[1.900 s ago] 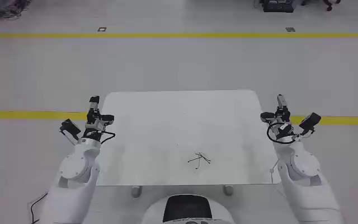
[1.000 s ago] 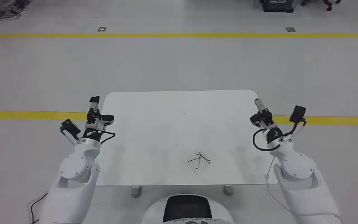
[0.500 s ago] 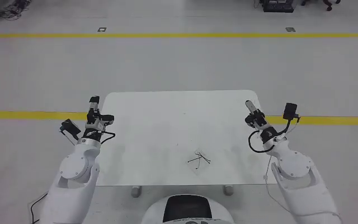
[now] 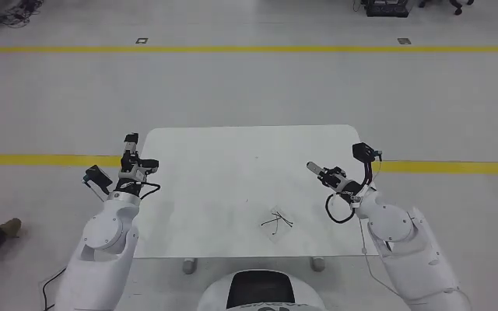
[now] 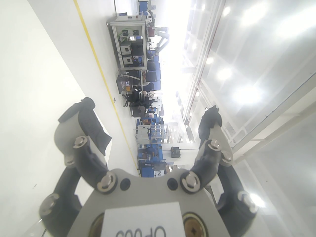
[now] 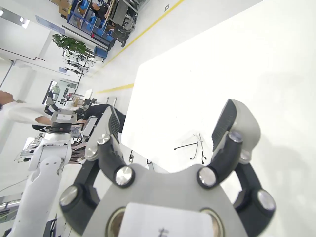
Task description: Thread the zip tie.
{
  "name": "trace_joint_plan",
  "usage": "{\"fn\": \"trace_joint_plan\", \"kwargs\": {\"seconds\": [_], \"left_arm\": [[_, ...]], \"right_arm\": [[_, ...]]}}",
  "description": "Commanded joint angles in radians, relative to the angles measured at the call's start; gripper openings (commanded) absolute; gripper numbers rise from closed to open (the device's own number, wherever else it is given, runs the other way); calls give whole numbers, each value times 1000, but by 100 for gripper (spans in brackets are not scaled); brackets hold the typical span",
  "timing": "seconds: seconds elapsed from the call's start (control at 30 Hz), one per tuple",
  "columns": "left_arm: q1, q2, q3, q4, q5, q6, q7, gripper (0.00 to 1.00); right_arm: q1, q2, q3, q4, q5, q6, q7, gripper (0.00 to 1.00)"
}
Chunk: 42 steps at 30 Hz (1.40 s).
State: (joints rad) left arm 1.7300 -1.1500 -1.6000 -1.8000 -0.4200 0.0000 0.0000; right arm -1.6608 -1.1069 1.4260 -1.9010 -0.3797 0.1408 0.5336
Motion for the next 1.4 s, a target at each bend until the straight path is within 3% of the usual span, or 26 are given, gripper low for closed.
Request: {"fn": "trace_joint_plan", "kwargs": {"seconds": [0.0, 0.8, 0.87, 1.13, 1.23, 1.37], "left_arm": [[0, 0, 0, 0, 0, 0, 0, 100], [0, 0, 0, 0, 0, 0, 0, 100], [0, 0, 0, 0, 0, 0, 0, 100], [0, 0, 0, 0, 0, 0, 0, 100], [0, 0, 0, 0, 0, 0, 0, 100], [0, 0, 0, 0, 0, 0, 0, 100]], "right_arm": [[0, 0, 0, 0, 0, 0, 1, 100], [0, 0, 0, 0, 0, 0, 1, 100], [0, 2, -10, -6, -43, -9, 6, 100], [10, 10, -100, -65, -209, 21, 191, 100], [32, 15, -142, -62, -261, -36, 301, 100], [32, 15, -142, -62, -261, -36, 301, 100]]}}
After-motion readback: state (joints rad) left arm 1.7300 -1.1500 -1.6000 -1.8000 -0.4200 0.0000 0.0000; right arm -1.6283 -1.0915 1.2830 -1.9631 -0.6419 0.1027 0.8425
